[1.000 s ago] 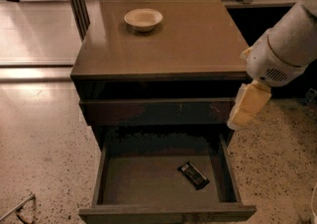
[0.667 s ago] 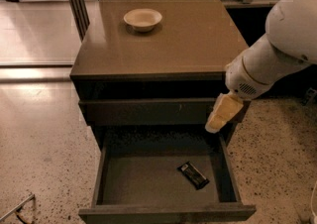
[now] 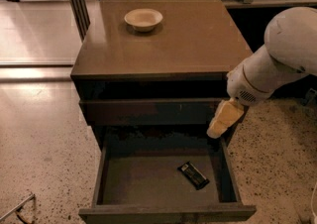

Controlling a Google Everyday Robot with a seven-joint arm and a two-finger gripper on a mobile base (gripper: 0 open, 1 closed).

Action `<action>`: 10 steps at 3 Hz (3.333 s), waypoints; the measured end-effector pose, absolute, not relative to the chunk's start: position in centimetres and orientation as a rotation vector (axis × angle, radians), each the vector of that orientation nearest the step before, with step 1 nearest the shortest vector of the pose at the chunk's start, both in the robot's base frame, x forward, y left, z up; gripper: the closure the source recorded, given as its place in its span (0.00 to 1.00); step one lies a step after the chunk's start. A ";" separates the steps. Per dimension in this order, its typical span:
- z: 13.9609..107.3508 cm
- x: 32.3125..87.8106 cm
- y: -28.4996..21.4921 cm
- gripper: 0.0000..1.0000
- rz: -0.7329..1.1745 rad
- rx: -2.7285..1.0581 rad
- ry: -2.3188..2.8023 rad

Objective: Pick rxbar chocolate from middle drawer and place on counter

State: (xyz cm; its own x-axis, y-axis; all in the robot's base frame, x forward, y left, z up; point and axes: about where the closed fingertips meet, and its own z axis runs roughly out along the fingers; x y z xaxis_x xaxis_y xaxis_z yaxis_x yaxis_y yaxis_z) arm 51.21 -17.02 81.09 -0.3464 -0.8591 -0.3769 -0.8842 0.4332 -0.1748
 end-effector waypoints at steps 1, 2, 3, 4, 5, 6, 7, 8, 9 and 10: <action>74.7 50.4 -18.7 0.00 0.135 -1.390 2.364; 68.0 49.5 -19.5 0.00 0.231 -1.299 2.401; 60.1 48.1 -18.5 0.00 0.404 -1.250 2.402; 57.9 47.7 -18.3 0.00 0.451 -1.251 2.418; 57.2 47.6 -18.4 0.00 0.462 -1.250 2.414; 53.7 46.7 -18.3 0.00 0.504 -1.247 2.375; 50.9 46.7 -17.5 0.00 0.557 -1.251 2.251; 50.3 46.3 -17.2 0.00 0.559 -1.296 2.216; 50.3 46.3 -17.2 0.00 0.559 -1.295 2.216; 49.8 47.0 -16.7 0.00 0.482 -1.310 2.162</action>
Offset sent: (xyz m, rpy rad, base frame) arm -0.0249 -0.0355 -0.2196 0.2086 0.1423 -0.2057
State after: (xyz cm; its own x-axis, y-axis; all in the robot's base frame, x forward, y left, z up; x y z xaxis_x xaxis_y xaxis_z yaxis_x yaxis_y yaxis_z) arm 47.03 -16.75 49.84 -0.3656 -0.6871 -0.6279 -0.8888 0.4580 0.0164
